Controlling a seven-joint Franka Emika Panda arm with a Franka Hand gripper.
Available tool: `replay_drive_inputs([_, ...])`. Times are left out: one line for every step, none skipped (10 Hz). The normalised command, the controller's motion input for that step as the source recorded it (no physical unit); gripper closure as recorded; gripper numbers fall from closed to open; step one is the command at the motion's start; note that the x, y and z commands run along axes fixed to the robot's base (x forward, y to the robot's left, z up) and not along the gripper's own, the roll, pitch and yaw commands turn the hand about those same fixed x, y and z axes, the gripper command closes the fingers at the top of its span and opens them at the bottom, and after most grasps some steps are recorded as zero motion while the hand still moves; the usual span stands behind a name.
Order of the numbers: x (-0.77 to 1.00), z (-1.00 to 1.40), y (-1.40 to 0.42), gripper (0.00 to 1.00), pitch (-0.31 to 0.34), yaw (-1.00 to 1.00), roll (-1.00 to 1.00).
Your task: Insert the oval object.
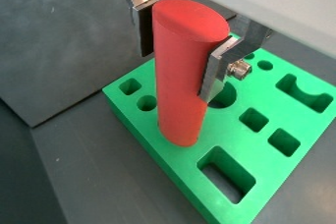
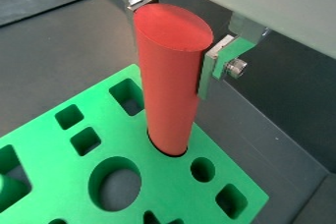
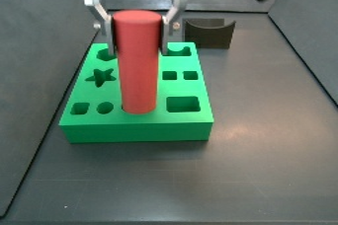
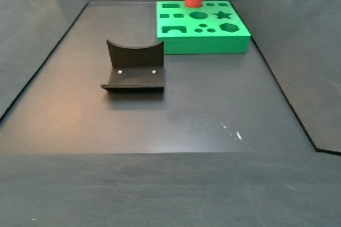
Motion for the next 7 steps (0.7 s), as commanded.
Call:
replay_drive_inputs([0.13,-0.21,-0.23,1.0,0.0,0.0,0.0])
replay_drive_inputs([0.03,-0.29,-0.26,1.0,0.0,-0.07,0.0])
replay_drive_inputs([0.01,-0.31,-0.31,1.0,-0.061,-0.29,0.0])
replay_drive_inputs([0.0,-0.31,-0.24,1.0,-0.049,-0.3,0.0])
replay_drive_inputs([0.0,-0.34,-0.19,1.0,-0.059,-0.3,0.0])
replay_drive_inputs([0.0,-0.29,-0.09,1.0,-0.047,-0.5,-0.05])
replay_drive_inputs([-0.01,-0.2,0.0,1.0,-0.053,-0.66,-0.11])
